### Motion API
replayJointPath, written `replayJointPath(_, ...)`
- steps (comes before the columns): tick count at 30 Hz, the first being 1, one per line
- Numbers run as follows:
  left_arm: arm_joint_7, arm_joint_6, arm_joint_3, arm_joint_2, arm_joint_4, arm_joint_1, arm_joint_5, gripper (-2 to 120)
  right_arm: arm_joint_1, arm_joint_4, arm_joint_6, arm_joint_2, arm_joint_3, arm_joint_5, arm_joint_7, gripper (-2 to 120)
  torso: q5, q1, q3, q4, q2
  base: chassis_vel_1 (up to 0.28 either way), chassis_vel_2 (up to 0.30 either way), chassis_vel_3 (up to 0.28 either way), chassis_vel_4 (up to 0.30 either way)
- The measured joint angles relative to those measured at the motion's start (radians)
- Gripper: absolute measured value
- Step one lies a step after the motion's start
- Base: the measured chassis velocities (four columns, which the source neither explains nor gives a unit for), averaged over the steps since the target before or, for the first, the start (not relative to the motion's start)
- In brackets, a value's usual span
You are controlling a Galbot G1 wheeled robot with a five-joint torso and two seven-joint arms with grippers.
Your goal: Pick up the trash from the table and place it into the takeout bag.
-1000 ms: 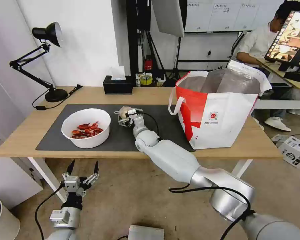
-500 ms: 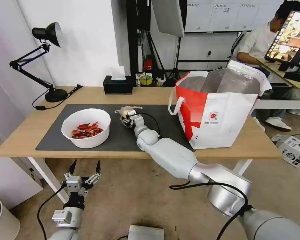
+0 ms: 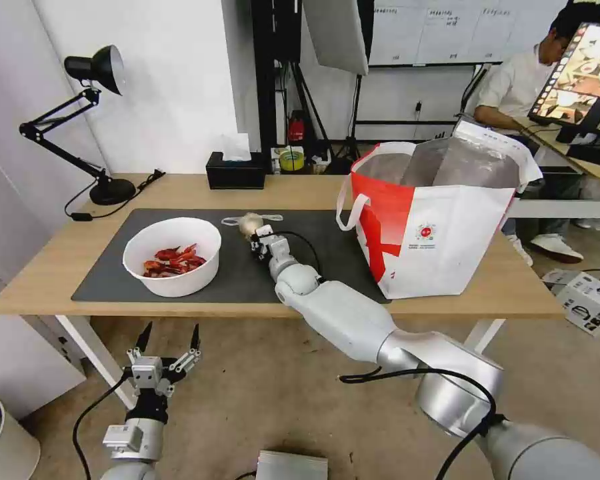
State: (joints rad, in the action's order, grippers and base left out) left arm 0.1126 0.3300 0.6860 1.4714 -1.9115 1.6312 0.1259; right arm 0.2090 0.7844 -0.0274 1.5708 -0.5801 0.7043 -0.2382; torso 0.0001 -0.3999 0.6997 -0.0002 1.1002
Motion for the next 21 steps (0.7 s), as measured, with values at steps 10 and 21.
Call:
replayJointPath(10, 0.001, 0.008, 0.002, 0.003, 0.006, 0.003, -0.002, 100, 0.027, 0.093, -0.003, -0.04, -0.016, 0.029, -0.03, 7, 0.0, 0.0, 0.0, 0.0004, 0.0, 0.0, 0.0, 0.0, 0.0)
replayJointPath(21, 0.001, 0.01, 0.011, 0.0, 0.009, 0.003, -0.002, 100, 0.07, 0.318, -0.052, -0.161, -0.025, 0.054, -0.122, 6, 0.0001, 0.0, 0.001, 0.0003, 0.0, 0.0, 0.0, 0.0, 0.0)
